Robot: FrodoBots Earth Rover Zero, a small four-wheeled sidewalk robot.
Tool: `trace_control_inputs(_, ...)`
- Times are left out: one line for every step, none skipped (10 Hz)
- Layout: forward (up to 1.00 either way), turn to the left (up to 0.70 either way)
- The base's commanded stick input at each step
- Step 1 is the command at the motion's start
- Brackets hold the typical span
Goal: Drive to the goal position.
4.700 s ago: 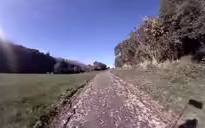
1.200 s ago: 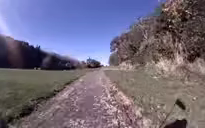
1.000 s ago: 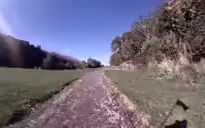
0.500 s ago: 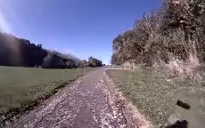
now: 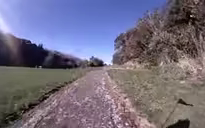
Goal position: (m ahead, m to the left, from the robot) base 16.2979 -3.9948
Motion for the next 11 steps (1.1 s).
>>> trace_control_inputs(1.0,0.0)
trace_control_inputs(1.0,0.0)
trace_control_inputs(1.0,0.0)
trace_control_inputs(1.0,0.0)
trace_control_inputs(1.0,0.0)
trace_control_inputs(1.0,0.0)
trace_control_inputs(1.0,0.0)
trace_control_inputs(1.0,0.0)
trace_control_inputs(1.0,0.0)
trace_control_inputs(1.0,0.0)
trace_control_inputs(1.0,0.0)
